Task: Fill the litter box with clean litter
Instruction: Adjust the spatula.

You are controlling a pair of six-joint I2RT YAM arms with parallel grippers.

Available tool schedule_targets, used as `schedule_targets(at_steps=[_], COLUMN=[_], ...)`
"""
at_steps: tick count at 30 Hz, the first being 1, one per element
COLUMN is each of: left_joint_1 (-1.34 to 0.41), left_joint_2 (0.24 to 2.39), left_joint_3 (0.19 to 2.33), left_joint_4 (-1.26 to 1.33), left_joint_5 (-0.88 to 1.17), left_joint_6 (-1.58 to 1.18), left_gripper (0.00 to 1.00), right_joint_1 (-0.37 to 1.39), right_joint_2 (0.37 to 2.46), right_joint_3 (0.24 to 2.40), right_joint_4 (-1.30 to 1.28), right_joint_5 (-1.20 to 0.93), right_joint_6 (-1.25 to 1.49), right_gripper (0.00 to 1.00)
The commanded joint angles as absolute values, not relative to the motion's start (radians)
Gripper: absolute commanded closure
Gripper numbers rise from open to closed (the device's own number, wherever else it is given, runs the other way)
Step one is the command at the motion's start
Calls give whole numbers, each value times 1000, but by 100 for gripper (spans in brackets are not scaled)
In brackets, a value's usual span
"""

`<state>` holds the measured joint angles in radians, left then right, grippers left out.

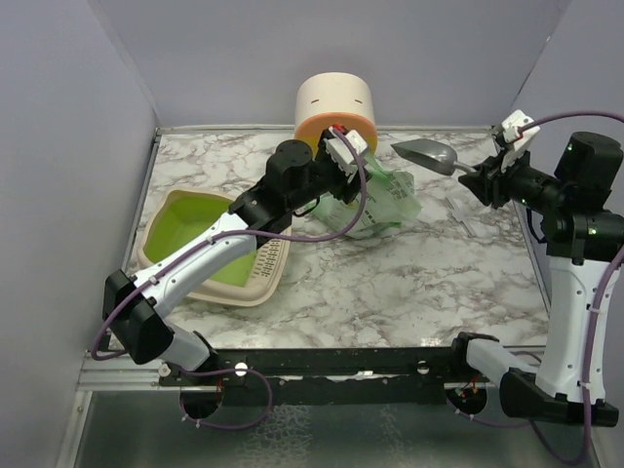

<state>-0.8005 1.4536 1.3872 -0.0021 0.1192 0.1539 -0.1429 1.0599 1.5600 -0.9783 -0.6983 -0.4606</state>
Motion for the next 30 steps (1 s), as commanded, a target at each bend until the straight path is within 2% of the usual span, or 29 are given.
schedule_targets(at_steps=[1, 9, 17, 21, 30], left_joint_1=[-804, -800, -786, -773, -704], left_joint_2=[1411, 1363, 1304, 1283, 1304], left_joint_3=[1384, 1259, 1169, 1145, 1171], left_joint_4=[169, 412, 550, 616, 647], left_joint_5=[143, 161, 285, 334, 492], left_joint_6=[165, 119, 17, -56, -221], left_gripper=[33, 28, 26, 31, 53], right_joint_1=[-137, -137, -137, -137, -137], right_joint_2=[1071, 1140, 1144, 1135, 1127], right_joint_3=[1669, 1772, 1762, 1753, 1747], right_joint_4=[-1039, -1128, -1078, -1059, -1010], right_joint_5=[-809, -1091, -1197, -1218, -1237], right_joint_6=[-396, -320, -245, -229, -183], right_gripper=[99, 99, 99, 99, 99])
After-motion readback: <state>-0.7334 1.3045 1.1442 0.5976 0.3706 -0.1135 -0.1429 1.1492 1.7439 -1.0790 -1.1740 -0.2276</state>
